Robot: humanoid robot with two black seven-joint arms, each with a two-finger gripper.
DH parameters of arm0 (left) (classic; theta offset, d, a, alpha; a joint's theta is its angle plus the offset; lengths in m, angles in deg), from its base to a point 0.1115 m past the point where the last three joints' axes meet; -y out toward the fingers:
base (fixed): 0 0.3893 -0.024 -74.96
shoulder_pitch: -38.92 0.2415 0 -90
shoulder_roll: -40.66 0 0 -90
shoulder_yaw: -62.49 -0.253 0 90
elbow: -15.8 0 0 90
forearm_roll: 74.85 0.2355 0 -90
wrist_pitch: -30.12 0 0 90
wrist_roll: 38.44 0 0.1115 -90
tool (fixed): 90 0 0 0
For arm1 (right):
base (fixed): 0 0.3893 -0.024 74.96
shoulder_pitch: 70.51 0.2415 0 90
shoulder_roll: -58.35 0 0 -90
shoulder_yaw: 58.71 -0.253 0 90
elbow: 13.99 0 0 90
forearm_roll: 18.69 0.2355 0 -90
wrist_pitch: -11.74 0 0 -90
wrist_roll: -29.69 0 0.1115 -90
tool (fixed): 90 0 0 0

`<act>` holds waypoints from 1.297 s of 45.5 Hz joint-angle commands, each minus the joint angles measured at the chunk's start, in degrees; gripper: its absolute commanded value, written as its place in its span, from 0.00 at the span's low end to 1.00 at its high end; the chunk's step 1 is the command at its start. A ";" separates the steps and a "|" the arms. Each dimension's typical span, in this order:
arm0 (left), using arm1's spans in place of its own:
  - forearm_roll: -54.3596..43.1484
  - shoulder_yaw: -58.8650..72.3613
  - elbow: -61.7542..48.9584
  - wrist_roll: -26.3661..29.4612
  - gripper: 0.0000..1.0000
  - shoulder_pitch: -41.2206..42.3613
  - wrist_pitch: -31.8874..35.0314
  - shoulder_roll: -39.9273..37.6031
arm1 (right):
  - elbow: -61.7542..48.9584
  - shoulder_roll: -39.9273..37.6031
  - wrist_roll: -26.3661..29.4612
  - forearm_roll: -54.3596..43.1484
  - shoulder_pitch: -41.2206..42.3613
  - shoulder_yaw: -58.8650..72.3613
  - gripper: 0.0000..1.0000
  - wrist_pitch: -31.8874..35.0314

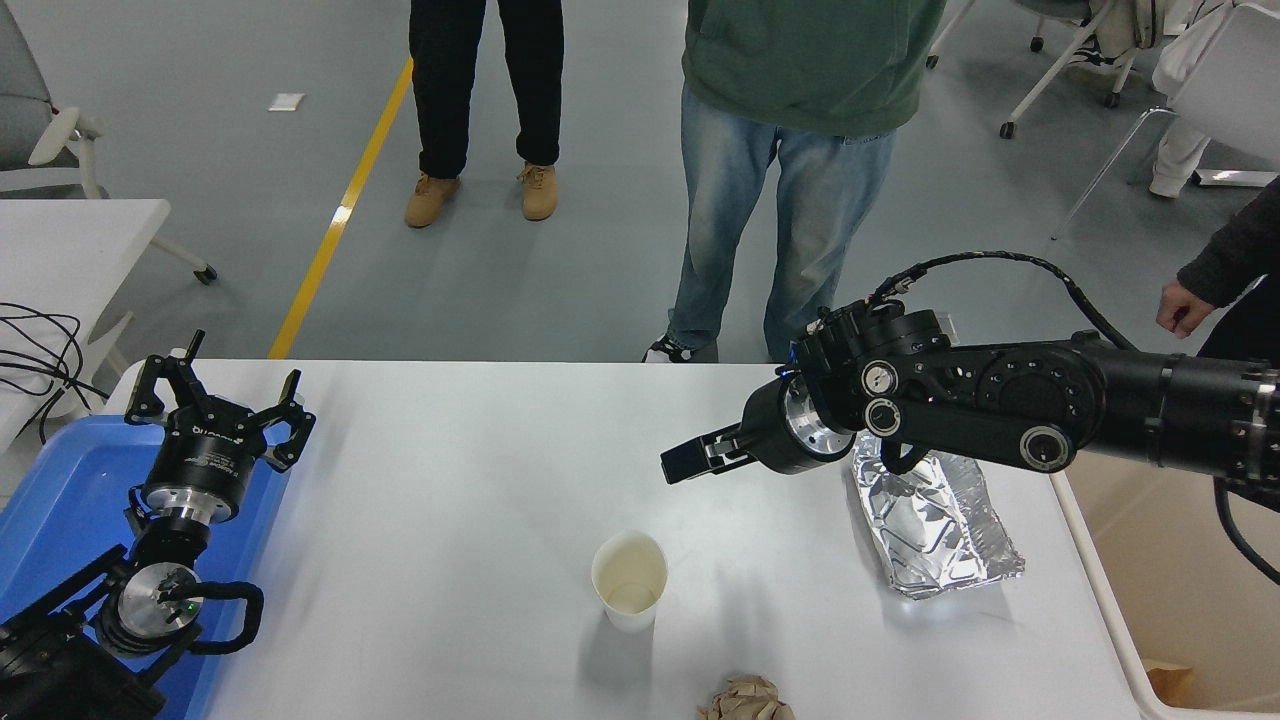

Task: Clean the table surface

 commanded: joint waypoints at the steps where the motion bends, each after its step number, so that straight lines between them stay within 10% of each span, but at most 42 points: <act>1: 0.00 0.00 0.00 0.00 0.99 0.00 0.00 0.00 | -0.16 -0.14 0.54 10.29 2.15 3.48 0.99 -1.88; 20: 0.00 0.00 0.00 0.00 0.99 0.00 0.00 0.00 | 0.27 3.64 0.37 22.34 4.79 7.09 0.99 -2.85; 59: 0.00 0.00 0.00 0.00 0.99 0.00 0.00 0.00 | -2.27 9.71 -0.34 14.52 -3.91 10.69 0.98 -12.08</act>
